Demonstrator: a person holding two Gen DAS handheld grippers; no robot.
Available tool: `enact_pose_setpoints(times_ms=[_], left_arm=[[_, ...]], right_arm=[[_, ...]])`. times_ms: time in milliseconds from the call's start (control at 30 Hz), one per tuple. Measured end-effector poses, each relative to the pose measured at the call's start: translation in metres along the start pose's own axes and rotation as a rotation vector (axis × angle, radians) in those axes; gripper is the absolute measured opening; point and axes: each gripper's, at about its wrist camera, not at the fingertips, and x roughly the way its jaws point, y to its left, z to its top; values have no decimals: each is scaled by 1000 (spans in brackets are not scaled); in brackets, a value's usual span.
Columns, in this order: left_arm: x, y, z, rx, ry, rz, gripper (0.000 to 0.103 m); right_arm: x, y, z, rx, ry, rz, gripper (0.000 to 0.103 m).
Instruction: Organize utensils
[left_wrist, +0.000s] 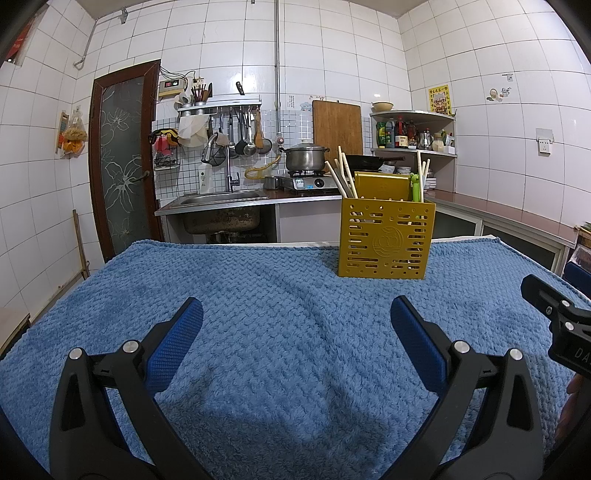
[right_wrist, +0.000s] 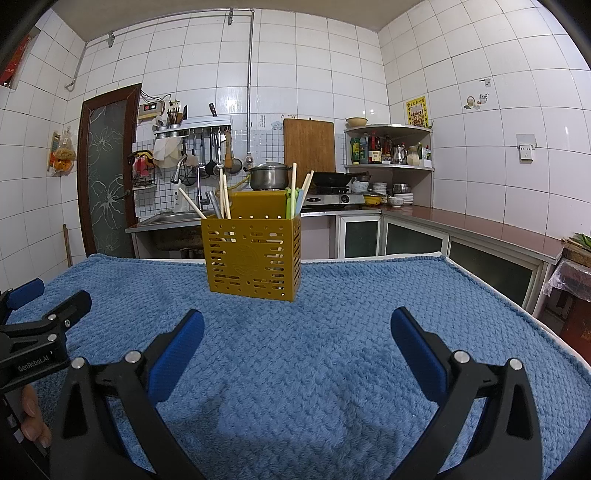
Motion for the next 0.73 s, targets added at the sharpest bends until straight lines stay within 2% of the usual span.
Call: enact_pose_setpoints(times_ms=[733], left_arm=[[5,2,0,-5,24,-4,98]], right_arm=[[0,0,0,-1,-1,0,99]])
